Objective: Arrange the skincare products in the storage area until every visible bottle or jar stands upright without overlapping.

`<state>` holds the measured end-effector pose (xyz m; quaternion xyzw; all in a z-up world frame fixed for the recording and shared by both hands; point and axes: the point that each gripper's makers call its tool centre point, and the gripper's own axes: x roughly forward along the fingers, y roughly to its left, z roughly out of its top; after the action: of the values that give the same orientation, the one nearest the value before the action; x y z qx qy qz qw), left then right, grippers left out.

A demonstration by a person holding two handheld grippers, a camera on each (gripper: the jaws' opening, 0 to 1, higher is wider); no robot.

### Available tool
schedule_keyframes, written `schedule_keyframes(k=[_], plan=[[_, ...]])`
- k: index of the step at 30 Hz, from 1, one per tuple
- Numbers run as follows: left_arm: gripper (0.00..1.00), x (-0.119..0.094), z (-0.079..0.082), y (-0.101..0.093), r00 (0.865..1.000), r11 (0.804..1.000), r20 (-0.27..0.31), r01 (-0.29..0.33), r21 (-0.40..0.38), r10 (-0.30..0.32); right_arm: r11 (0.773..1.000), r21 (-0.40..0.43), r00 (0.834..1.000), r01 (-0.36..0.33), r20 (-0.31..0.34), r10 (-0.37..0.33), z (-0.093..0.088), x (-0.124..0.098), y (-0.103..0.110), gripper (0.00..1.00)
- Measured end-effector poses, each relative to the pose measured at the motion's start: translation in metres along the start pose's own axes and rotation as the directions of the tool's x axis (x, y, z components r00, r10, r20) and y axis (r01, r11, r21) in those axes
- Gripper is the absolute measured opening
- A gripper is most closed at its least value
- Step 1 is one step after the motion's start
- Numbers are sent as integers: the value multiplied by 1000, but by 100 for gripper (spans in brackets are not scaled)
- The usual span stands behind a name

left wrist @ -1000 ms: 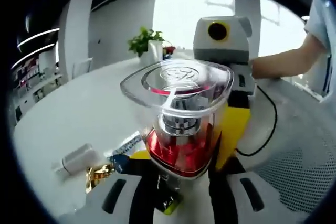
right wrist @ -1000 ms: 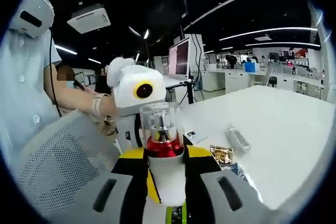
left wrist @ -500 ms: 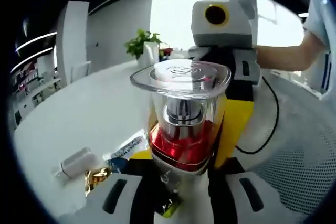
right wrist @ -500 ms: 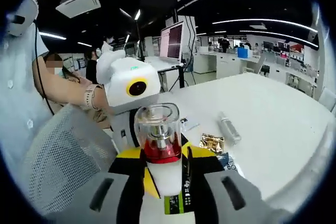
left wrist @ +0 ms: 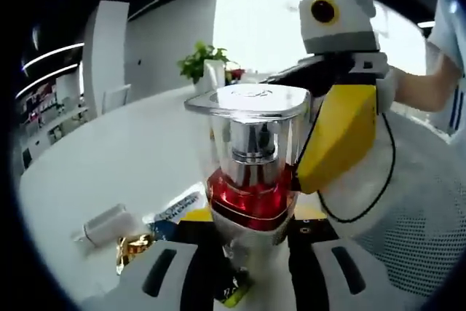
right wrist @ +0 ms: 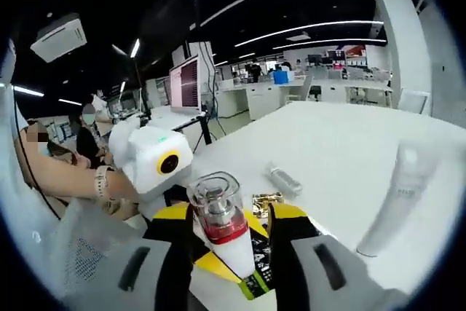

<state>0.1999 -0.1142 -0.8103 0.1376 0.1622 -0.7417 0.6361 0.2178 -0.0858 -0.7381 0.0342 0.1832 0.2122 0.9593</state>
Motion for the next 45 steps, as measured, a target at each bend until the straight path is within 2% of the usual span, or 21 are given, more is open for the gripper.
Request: schedule_keyframes(k=[5,9,12,22,30,32,34,36,39,45], plan=[[32,3,2,1,1000,1000,5,-21,-12,21,996,27,995,88,36,-89,6,7,0,35],[32,3,2,3,999,999,10,-32,-30,33,993,42,992,114,48,-116,7,13,-4,36],[32,4,3,4,999,998,12,-39,-41,40,990,12,989,139,49,-140,7,17,-7,37],[32,5,3,5,999,997,17,-46,-59,47,986,-13,986,164,46,-163,4,24,-9,35],[33,6,4,5,998,997,45,-38,-61,41,990,-32,989,138,65,-136,4,22,-11,32],[33,7,4,4,998,997,42,-34,-62,36,990,-37,988,133,79,-130,4,20,-11,32],[33,8,1,1,999,991,38,-3,-134,8,992,-46,990,116,83,-112,4,19,-9,32],[34,8,0,3,999,994,36,-10,-112,14,992,-54,990,115,85,-110,4,17,-9,32],[34,8,2,4,999,994,42,-20,-105,24,986,-109,989,122,92,-112,7,14,-11,32],[32,7,-1,8,999,991,28,-29,-129,33,985,-103,986,139,103,-129,13,1,-27,32]])
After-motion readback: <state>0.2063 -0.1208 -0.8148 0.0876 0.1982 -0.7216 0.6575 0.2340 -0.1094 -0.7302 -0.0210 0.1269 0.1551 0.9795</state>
